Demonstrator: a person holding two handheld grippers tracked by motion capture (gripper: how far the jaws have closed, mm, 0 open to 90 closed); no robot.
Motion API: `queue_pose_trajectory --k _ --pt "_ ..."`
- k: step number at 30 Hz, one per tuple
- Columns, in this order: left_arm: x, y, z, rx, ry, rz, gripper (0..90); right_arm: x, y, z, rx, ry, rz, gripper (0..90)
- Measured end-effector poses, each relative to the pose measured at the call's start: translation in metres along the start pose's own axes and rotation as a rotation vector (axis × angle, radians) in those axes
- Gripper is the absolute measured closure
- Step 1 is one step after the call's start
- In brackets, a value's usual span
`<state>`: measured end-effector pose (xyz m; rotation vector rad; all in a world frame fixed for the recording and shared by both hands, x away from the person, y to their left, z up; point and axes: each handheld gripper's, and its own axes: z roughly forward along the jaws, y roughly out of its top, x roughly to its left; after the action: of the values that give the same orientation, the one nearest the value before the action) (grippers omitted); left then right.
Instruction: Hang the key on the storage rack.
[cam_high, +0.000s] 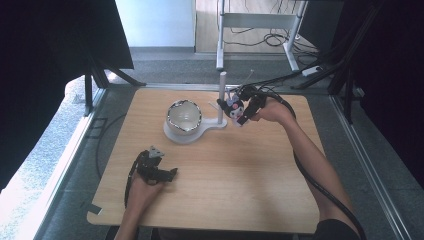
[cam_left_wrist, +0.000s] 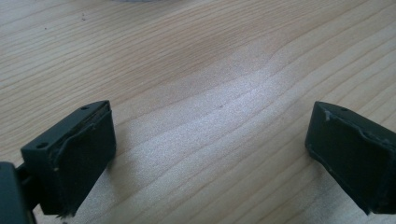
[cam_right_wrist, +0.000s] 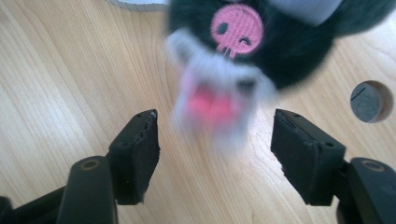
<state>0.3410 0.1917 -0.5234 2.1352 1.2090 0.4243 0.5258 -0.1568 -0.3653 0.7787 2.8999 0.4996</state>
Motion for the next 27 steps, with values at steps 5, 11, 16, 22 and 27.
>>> queue_pose_trajectory --k 5,11,16,22,27 --pt "0.0 0.0 0.0 0.0 0.0 -0.001 1.7 0.002 -0.001 -0.003 -0.013 -0.013 -0.012 25.4" --pt "0.0 0.0 0.0 0.001 -0.001 0.0 1.7 0.003 -0.006 -0.004 -0.019 -0.035 -0.026 18.3" --pt "0.0 0.0 0.0 0.001 0.0 -0.001 1.7 0.006 -0.012 -0.007 -0.023 -0.062 -0.031 13.8" --pt "0.0 0.0 0.0 0.001 0.0 0.0 1.7 0.011 -0.018 -0.01 -0.027 -0.077 -0.039 12.9" --pt "0.0 0.0 0.0 0.001 0.0 0.0 1.7 0.016 -0.025 -0.011 -0.03 -0.092 -0.046 11.2"
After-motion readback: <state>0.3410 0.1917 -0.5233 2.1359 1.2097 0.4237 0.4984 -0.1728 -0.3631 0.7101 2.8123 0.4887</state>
